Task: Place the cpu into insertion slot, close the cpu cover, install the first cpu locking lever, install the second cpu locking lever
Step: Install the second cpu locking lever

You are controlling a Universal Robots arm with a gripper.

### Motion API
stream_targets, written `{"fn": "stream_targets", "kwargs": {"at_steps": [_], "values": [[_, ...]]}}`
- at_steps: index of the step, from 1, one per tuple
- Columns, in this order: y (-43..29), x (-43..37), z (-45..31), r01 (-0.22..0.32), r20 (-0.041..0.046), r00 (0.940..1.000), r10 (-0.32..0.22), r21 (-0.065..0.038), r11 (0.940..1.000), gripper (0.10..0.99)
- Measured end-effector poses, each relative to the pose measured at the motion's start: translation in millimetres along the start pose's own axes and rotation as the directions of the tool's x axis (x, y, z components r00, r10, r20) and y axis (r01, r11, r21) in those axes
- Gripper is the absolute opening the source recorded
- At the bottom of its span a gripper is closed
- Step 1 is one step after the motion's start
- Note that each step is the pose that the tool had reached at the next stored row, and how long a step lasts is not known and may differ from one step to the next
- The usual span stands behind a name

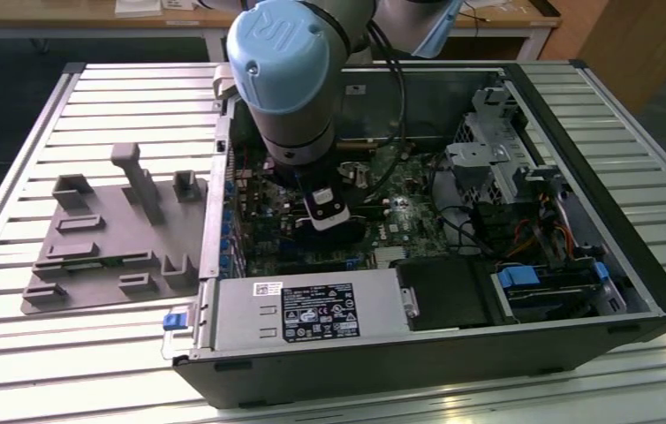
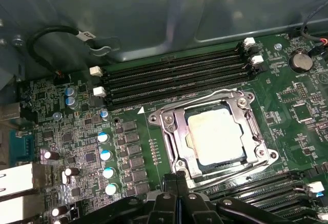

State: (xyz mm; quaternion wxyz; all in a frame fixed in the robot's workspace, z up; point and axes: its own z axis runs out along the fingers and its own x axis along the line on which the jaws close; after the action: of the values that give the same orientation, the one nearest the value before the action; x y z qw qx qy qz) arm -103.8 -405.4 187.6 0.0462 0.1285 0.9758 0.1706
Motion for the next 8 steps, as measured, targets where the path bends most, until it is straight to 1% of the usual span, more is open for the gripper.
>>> {"fn": "stream_targets", "kwargs": {"at_steps": [5,8], "values": [[2.8,-0.4,-7.6,0.000,0.0001,1.0000,0.000,0.000,1.0000,0.102],[4.6,-0.6,-12.4,0.001,0.0010,1.0000,-0.001,0.003,1.0000,0.102]]}}
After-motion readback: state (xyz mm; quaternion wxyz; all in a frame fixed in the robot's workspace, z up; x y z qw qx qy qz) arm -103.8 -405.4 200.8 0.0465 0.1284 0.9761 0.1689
